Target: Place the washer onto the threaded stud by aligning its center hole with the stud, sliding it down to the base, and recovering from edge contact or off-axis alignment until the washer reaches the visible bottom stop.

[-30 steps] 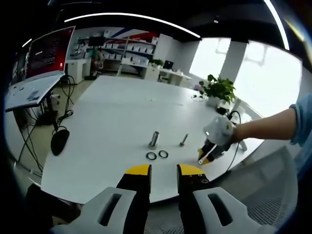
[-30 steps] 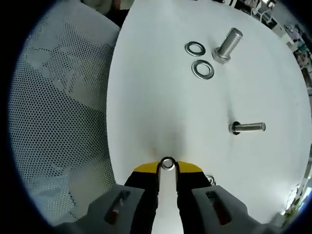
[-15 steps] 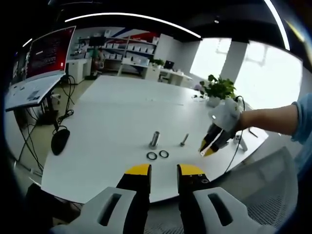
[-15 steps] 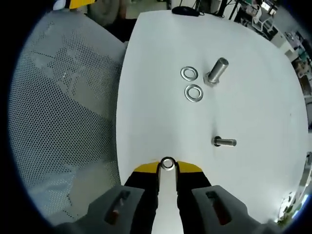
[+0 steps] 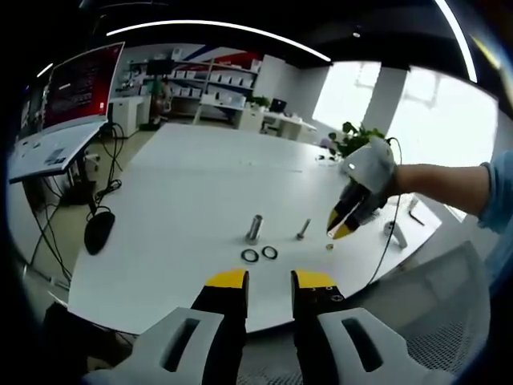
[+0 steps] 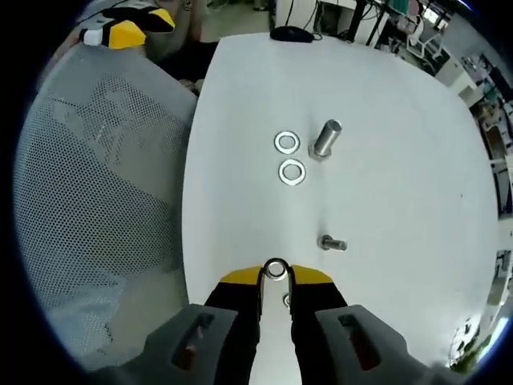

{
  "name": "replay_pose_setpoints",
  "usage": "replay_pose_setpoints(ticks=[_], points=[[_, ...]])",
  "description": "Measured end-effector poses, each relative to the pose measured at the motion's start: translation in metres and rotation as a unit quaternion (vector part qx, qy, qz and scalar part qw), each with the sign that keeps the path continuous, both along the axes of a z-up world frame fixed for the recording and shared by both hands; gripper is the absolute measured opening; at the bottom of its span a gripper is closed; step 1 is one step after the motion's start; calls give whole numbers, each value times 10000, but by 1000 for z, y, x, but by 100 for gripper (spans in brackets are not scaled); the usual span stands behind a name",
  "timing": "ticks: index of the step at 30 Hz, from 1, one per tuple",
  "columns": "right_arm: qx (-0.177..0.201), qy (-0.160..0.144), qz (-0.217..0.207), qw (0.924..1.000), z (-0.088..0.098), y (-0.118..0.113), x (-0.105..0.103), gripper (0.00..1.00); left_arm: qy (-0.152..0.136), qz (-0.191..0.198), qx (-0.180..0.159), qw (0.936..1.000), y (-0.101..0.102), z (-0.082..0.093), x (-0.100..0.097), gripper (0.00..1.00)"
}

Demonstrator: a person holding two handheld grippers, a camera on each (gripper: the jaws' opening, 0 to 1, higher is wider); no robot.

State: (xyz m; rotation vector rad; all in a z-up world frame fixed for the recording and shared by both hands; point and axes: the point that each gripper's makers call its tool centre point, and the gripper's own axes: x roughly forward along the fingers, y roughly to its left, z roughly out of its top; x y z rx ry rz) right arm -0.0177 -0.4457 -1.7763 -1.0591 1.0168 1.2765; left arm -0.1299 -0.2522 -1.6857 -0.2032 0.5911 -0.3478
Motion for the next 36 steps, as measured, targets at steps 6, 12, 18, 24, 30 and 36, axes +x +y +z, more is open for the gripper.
replay_pose_setpoints(ticks=[6,12,18,24,30,36], points=[[67,-97,-81,9999,2,5,10,14,18,-8,5,10000,0,-1,0,19],[42,-266,-161,9995,2,6,26,14,31,-13,3,10000,-1,-1,-1,19],[153,-375,-312,9987,2,10,39,14,39,-11,22,10000,0,-1,-1,19],[177,-482,-297,9982,1,17,49,14,66,-60,52,9999,-1,-2,-1,19],[23,-521,-241,9983,-6,12,53,14,52,-27,31,10000,-1,-2,-1,19],[37,-469,-298,9984,-9,11,55,14,61,-29,36,10000,-1,-2,-1,19]])
